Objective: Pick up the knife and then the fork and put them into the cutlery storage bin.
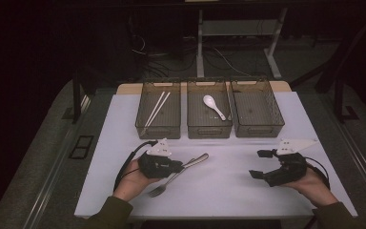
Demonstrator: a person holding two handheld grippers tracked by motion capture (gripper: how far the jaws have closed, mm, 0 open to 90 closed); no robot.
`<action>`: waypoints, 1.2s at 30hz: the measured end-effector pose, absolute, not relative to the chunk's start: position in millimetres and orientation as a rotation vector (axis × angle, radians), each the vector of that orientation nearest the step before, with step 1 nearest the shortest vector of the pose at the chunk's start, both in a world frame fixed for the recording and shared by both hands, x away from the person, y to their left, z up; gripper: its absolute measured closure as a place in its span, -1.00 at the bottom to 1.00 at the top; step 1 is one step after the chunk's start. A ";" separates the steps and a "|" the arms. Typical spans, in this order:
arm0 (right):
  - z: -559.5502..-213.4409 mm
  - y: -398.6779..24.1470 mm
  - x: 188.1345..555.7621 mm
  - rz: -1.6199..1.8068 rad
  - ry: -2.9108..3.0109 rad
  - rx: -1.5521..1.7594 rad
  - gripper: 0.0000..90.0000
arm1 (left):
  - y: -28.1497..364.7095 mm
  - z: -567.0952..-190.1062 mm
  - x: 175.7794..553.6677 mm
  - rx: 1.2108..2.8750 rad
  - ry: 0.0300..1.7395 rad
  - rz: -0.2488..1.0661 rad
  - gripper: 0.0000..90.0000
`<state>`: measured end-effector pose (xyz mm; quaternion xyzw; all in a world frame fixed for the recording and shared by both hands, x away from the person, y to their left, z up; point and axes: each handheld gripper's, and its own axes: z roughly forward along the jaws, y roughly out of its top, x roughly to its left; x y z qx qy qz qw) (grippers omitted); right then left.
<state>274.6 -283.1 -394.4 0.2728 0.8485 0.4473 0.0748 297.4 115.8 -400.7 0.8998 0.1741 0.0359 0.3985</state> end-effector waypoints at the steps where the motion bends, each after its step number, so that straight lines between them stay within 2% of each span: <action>1: -392.2 -279.7 276.4 1.342 2.562 0.791 -0.57 | 113.0 -400.0 297.2 2.284 0.428 0.083 0.76; 3: -387.7 -271.7 279.9 1.327 2.590 0.744 -0.56 | 107.3 -398.3 296.6 2.295 0.396 0.069 0.76; 12: -375.3 -224.5 290.2 1.264 2.756 0.476 -0.24 | 78.1 -389.7 292.2 2.333 0.253 0.014 0.76; 21: -382.5 -177.8 294.9 1.117 2.886 0.183 0.07 | 47.9 -388.0 287.1 2.364 0.129 -0.039 0.76; 36: -398.5 -154.5 289.1 1.009 2.989 0.042 0.60 | 36.3 -386.6 284.5 2.366 0.044 -0.044 0.76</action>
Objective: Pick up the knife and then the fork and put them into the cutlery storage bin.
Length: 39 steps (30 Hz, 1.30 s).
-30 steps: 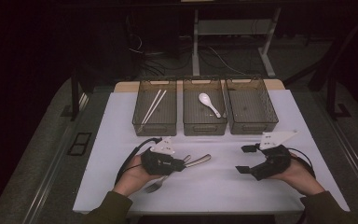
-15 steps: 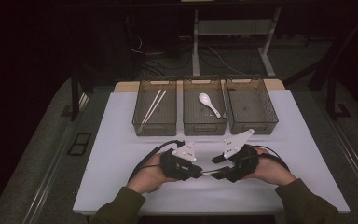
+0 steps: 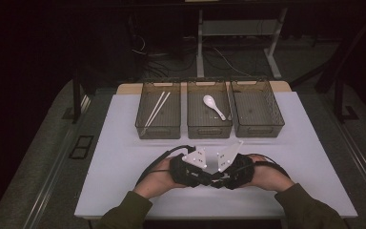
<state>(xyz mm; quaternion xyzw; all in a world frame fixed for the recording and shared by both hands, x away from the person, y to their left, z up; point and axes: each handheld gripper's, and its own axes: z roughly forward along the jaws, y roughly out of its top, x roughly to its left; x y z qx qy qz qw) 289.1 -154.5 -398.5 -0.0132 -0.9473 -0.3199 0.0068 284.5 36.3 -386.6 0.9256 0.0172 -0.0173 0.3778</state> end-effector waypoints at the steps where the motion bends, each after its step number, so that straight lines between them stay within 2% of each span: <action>1: -398.9 -154.2 288.8 -0.998 -2.963 -0.030 0.64 | 36.1 -386.8 284.5 2.369 0.040 -0.044 0.76; 6: -399.3 -152.7 285.6 -0.981 -2.958 -0.001 0.73 | 35.8 -387.5 283.9 2.371 0.024 -0.062 0.76; 14: -399.3 -152.3 282.8 -0.974 -2.950 0.001 0.75 | 37.8 -388.8 285.4 2.362 0.002 -0.078 0.73; 21: -399.1 -164.6 292.3 -1.005 -2.966 -0.078 0.75 | 58.4 -384.7 287.8 2.269 0.158 -0.037 0.24; 27: -393.9 -183.1 301.4 -1.055 -2.979 -0.154 0.75 | 91.3 -388.8 286.9 2.182 0.282 0.028 -0.01; 39: -383.0 -220.9 315.3 -1.151 -2.978 -0.398 0.75 | 136.9 -398.7 278.9 2.072 0.476 0.115 -0.34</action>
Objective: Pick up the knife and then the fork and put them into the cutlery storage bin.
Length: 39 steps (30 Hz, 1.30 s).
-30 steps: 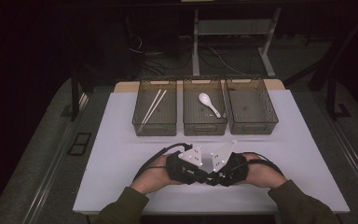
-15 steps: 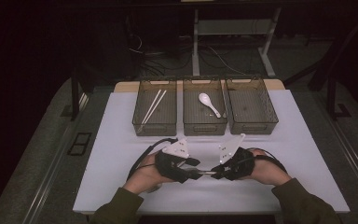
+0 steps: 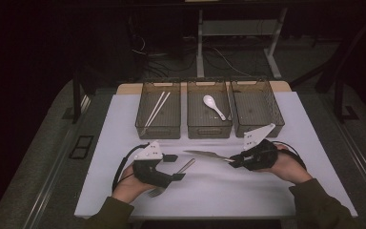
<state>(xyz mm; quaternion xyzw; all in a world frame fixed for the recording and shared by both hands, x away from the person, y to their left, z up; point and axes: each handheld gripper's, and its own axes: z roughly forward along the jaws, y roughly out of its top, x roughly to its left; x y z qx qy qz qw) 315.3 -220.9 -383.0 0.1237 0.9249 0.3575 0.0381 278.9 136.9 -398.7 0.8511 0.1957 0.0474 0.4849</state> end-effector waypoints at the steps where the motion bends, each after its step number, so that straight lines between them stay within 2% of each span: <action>1: -381.6 -224.2 316.5 1.103 2.826 0.396 0.75 | 139.5 -398.7 276.9 2.069 0.485 0.124 -0.35; 16: -359.4 -265.6 341.5 1.146 2.635 0.708 0.75 | 162.4 -417.3 264.4 2.039 0.638 0.227 -0.70; 39: -350.1 -311.8 409.7 1.006 2.347 1.219 0.75 | 165.7 -419.7 266.3 2.048 0.637 0.237 -0.71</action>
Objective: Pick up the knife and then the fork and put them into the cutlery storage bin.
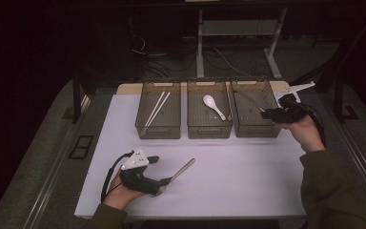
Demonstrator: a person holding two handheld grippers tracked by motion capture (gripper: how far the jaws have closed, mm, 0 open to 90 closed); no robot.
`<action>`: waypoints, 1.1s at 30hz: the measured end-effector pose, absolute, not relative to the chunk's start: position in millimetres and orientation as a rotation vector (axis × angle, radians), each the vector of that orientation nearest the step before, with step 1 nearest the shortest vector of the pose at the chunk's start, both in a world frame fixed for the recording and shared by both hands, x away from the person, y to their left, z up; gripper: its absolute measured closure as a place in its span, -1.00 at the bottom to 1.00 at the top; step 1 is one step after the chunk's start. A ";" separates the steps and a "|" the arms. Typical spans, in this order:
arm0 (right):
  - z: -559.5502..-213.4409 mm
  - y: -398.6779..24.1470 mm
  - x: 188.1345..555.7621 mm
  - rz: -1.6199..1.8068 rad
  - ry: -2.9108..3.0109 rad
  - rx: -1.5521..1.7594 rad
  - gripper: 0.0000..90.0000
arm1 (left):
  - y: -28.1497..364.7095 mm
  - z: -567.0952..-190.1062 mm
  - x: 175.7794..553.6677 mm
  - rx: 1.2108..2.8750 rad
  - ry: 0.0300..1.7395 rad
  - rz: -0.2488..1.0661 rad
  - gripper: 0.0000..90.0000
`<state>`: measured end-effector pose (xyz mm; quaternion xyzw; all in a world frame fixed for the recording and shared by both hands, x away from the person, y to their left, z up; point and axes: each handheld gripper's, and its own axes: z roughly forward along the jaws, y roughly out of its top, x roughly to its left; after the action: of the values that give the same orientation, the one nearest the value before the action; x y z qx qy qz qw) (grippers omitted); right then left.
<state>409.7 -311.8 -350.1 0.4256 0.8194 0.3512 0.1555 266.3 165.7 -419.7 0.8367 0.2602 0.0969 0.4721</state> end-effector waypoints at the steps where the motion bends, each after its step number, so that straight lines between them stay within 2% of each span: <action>1: -351.5 -313.6 413.3 0.994 2.340 1.244 0.75 | 165.0 -420.0 266.2 2.046 0.635 0.237 -0.71; 19: -386.6 -306.5 471.8 0.772 2.336 1.505 0.75 | 163.7 -421.7 266.3 2.065 0.619 0.212 -0.71; 29: -397.3 -303.5 477.5 0.727 2.347 1.550 0.72 | 164.1 -422.2 267.0 2.065 0.621 0.204 -0.71; 33: -392.7 -306.1 475.4 0.784 2.326 1.551 0.58 | 163.8 -421.9 266.9 2.070 0.618 0.204 -0.71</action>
<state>475.4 -306.1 -392.7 0.5305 0.7954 0.2681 0.1189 266.9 163.8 -421.9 0.8435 0.2520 0.0832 0.4670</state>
